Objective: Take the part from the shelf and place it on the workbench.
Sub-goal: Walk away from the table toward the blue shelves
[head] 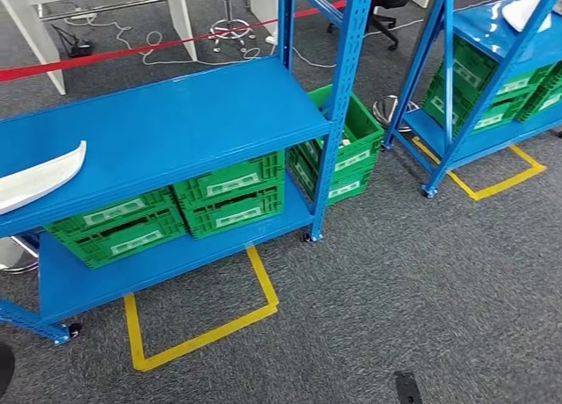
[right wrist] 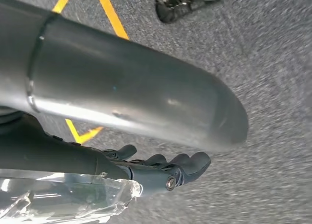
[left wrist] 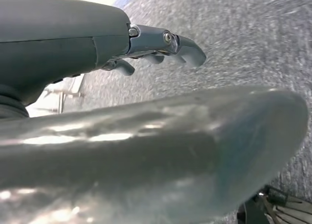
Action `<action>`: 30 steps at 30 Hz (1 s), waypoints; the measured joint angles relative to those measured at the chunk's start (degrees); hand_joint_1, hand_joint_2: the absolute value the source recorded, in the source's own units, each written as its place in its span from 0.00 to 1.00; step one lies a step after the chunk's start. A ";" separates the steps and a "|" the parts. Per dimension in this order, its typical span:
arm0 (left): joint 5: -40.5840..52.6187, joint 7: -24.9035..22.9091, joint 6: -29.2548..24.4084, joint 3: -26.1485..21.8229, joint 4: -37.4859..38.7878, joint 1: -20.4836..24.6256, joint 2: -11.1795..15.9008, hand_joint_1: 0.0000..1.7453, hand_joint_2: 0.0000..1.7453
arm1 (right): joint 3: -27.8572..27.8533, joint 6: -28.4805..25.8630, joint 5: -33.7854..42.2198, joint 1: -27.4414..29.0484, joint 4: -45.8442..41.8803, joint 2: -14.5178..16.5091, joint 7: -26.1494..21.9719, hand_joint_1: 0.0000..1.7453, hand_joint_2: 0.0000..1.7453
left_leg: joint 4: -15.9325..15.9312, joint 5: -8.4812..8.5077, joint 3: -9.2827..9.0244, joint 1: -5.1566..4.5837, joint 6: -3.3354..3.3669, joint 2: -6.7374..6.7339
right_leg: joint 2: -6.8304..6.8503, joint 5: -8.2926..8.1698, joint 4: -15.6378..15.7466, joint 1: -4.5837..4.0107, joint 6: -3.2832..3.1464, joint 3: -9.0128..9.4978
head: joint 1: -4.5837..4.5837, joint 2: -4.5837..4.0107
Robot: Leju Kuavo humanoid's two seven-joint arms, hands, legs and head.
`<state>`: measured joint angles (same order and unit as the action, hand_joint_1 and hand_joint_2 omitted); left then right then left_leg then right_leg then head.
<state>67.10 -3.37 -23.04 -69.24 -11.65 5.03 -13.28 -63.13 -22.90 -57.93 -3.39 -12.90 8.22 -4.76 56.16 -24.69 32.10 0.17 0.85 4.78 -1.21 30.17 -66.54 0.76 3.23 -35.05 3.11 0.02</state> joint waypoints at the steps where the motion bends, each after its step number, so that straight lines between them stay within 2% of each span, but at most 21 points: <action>1: 0.00 -0.01 0.00 0.00 0.00 0.04 -0.01 0.00 0.00 | 0.01 0.00 -0.01 -0.05 0.01 0.01 0.00 0.00 0.00 | 0.11 0.01 0.04 -0.03 -0.26 0.80 | -1.29 -1.56 4.00 0.21 0.00 1.76 | -0.02 0.00; 3: -0.01 -0.01 0.00 0.00 0.00 0.11 0.01 0.00 0.00 | 0.01 0.02 -0.02 -0.15 0.03 0.02 0.00 0.00 0.00 | 0.24 0.14 0.38 -0.03 -0.97 2.09 | -3.07 -2.61 8.22 0.42 -0.22 3.73 | -0.07 0.01; 5: -0.02 -0.03 0.00 0.00 0.00 -0.06 0.03 0.00 0.00 | 0.01 0.03 -0.02 -0.27 0.05 0.03 0.00 0.00 0.00 | 0.08 0.52 0.79 0.15 -1.77 3.25 | -2.34 -2.64 8.39 0.26 -0.87 3.96 | -0.10 0.01; 6: -0.04 -0.05 0.00 0.00 0.00 -0.19 0.03 0.00 0.00 | 0.01 0.03 -0.03 -0.32 0.05 0.04 0.00 0.00 0.00 | 0.17 0.47 0.97 0.20 -2.10 2.87 | -1.70 -2.80 8.47 0.22 -1.24 4.08 | -0.12 0.00; 8: -0.06 -0.08 0.00 0.00 0.00 -0.24 0.02 0.00 0.00 | 0.01 0.03 -0.08 -0.33 0.05 0.07 -0.01 0.00 0.00 | 2.77 -1.37 2.36 0.08 -2.60 -0.02 | -0.29 -3.07 8.77 0.23 -2.04 4.11 | -0.40 0.00; 9: -0.07 -0.09 0.00 0.00 0.00 -0.14 0.01 0.00 0.00 | 0.00 0.02 -0.09 -0.26 0.05 0.07 -0.02 0.00 0.00 | 5.81 -3.17 3.82 0.01 -2.78 -2.00 | 0.51 -3.10 8.86 0.14 -2.33 4.10 | -0.55 0.00; 10: -0.07 -0.09 0.00 0.00 0.00 -0.03 0.01 0.00 0.00 | 0.00 0.02 -0.10 -0.15 0.05 0.07 -0.02 0.00 0.00 | 9.78 -5.18 5.75 -0.01 -2.94 -3.24 | 1.38 -3.06 8.88 0.02 -2.57 4.05 | -0.68 0.00; 12: -0.09 -0.09 0.01 -0.01 0.00 0.03 0.02 0.00 0.00 | -0.01 0.02 -0.09 0.03 0.06 0.07 -0.01 0.00 0.00 | 16.27 -7.54 8.80 0.04 -3.12 -3.99 | 3.24 -2.98 8.87 -0.17 -2.74 3.98 | -0.70 0.00; 13: -0.11 -0.09 0.02 -0.01 0.00 -0.04 0.03 0.00 0.00 | -0.01 0.03 -0.08 0.05 0.06 0.07 -0.01 0.00 0.00 | 17.01 -7.23 9.05 0.04 -3.11 -4.07 | 4.11 -2.94 8.87 -0.22 -2.77 3.99 | -0.69 0.00; 14: -0.13 -0.09 0.02 -0.02 0.00 -0.10 0.04 0.00 0.00 | 0.00 0.03 -0.08 0.02 0.07 0.07 0.00 0.00 0.00 | 15.47 -5.91 8.13 0.02 -3.05 -4.21 | 4.88 -2.90 8.86 -0.24 -2.75 4.04 | -0.70 0.00; 15: -0.15 -0.09 0.02 -0.03 0.00 -0.12 0.05 0.00 0.00 | 0.01 0.04 -0.08 -0.05 0.07 0.07 0.00 0.00 0.00 | 12.10 -3.98 6.22 -0.03 -2.90 -4.78 | 5.61 -2.84 8.86 -0.26 -2.68 4.15 | -0.71 0.00; 16: -0.15 -0.09 0.01 -0.04 0.00 -0.10 0.05 0.00 0.00 | 0.00 0.04 -0.08 -0.12 0.07 0.07 -0.01 0.00 0.00 | 7.99 -2.17 3.89 -0.15 -2.69 -6.25 | 6.27 -2.71 8.82 -0.38 -2.51 4.28 | -0.71 0.00; 18: -0.17 -0.08 0.01 -0.04 0.00 0.16 0.03 0.00 0.00 | 0.01 0.04 -0.05 -0.20 0.07 0.07 -0.04 0.00 0.00 | 1.83 -0.46 0.59 -0.45 -2.10 -8.59 | 7.50 -2.39 8.63 -0.74 -1.97 4.44 | -0.65 0.00; 19: -0.20 -0.08 0.01 -0.04 0.00 0.22 0.03 0.00 0.00 | 0.01 0.05 0.00 -0.25 0.07 0.07 -0.13 0.00 0.00 | 0.68 -0.43 0.10 -0.59 -1.81 -9.03 | 8.13 -2.28 8.59 -0.92 -1.66 4.52 | -0.57 0.00; 21: -0.36 -0.07 0.02 -0.09 0.00 0.09 0.05 0.00 0.00 | -0.01 0.11 0.19 -0.41 0.07 0.07 -0.44 0.00 0.00 | 0.29 -0.34 0.24 -0.54 -1.20 -7.64 | 8.95 -2.12 8.66 -0.87 -1.03 4.74 | -0.38 0.00; 23: -0.54 -0.08 0.04 -0.22 0.00 -0.07 0.09 0.00 0.00 | -0.03 0.21 0.31 -0.55 0.07 0.09 -0.82 0.00 0.00 | 0.04 -0.07 0.22 -0.20 -0.62 -6.47 | 6.28 -0.59 6.64 -0.63 -0.33 3.97 | -0.19 0.00; 25: -0.63 -0.04 0.25 -0.31 0.00 0.04 0.06 0.00 0.00 | -0.05 0.30 0.45 -0.43 0.08 0.11 -1.01 0.00 0.00 | -0.02 0.11 0.28 0.00 -0.21 -5.41 | 2.48 2.83 -0.05 -0.45 0.12 0.86 | 0.10 0.01; 27: -1.09 0.13 0.78 -0.41 0.00 0.11 0.02 0.00 0.00 | -0.17 0.52 0.83 -0.20 0.09 0.11 -1.03 0.00 0.00 | 0.00 0.17 0.36 -0.03 -0.05 -4.32 | 1.44 5.03 -6.81 -0.41 0.22 -2.70 | 0.20 0.02; 28: -1.39 0.22 1.18 -0.56 0.00 0.08 0.03 0.00 0.00 | -0.24 0.82 1.04 -0.14 0.09 0.11 -0.98 0.00 0.00 | 0.01 0.18 0.32 -0.03 -0.05 -3.88 | 1.35 4.54 -7.57 -0.39 0.22 -3.37 | 0.24 0.01; 29: -1.66 0.29 1.66 -0.76 0.00 0.04 0.05 0.00 0.00 | -0.28 1.27 1.21 -0.13 0.09 0.10 -0.83 0.00 0.00 | 0.02 0.17 0.25 -0.01 -0.07 -3.54 | 1.33 2.99 -5.98 -0.33 0.19 -2.93 | 0.24 0.01; 30: -1.82 0.27 2.12 -0.96 0.00 0.02 0.06 0.00 0.00 | -0.31 1.81 1.37 -0.17 0.09 0.10 -0.56 0.00 0.00 | 0.04 0.15 0.16 0.04 -0.18 -3.24 | 1.30 0.78 -2.51 -0.21 0.21 -1.51 | 0.24 0.01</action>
<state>65.28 -3.10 -20.92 -70.20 -11.65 5.06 -13.22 -63.43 -21.09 -56.56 -3.56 -12.81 8.32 -5.32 56.21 -24.54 32.26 0.22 0.67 1.55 0.09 30.95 -69.05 0.54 3.43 -36.56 3.35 0.03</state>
